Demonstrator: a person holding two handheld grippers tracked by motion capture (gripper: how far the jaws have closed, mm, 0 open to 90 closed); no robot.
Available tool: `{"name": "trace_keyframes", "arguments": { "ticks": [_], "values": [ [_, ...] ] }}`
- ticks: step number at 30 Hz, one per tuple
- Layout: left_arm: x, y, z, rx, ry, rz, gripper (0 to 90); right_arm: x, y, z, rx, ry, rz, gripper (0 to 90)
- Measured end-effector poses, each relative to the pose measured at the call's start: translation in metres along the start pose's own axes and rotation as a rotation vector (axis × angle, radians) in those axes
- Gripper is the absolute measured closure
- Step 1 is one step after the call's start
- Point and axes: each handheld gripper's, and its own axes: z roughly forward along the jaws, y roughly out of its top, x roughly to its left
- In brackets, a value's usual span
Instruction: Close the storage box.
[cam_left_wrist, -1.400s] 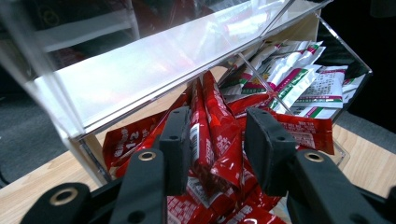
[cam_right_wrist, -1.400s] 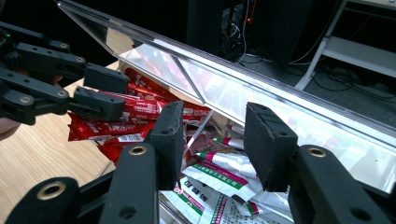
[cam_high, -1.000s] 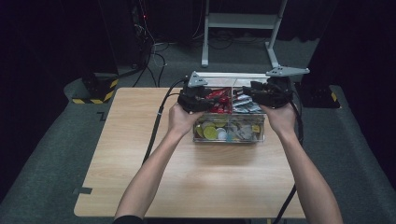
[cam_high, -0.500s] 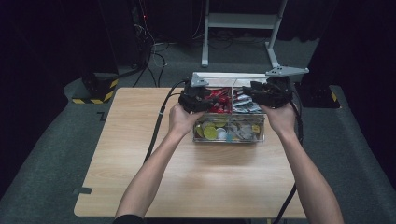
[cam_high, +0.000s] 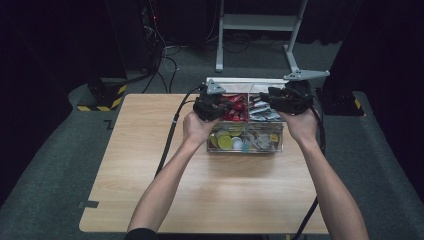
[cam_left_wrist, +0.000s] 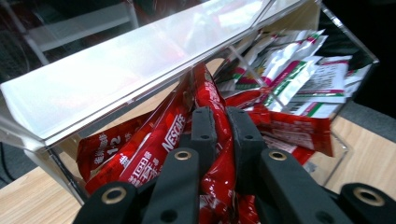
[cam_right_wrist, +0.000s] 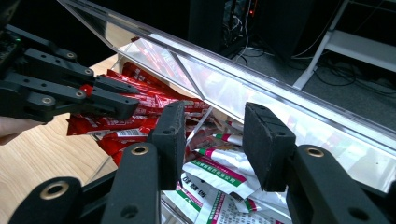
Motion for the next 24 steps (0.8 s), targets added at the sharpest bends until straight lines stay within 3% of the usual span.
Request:
{"name": "trace_keyframes", "arguments": {
  "ticks": [15,20,24],
  "values": [
    [0.005,-0.012,-0.03,-0.046,-0.063,-0.032,83.2,0.003,0.001,-0.002,-0.002,-0.012,0.036,57.7],
    [0.002,-0.009,-0.041,-0.047,-0.052,-0.007,83.3,0.002,0.001,-0.004,-0.008,-0.005,0.031,58.1],
    [0.0,-0.016,-0.041,-0.056,-0.07,-0.008,83.3,0.001,0.001,-0.004,-0.005,0.0,0.037,58.2]
  ]
}}
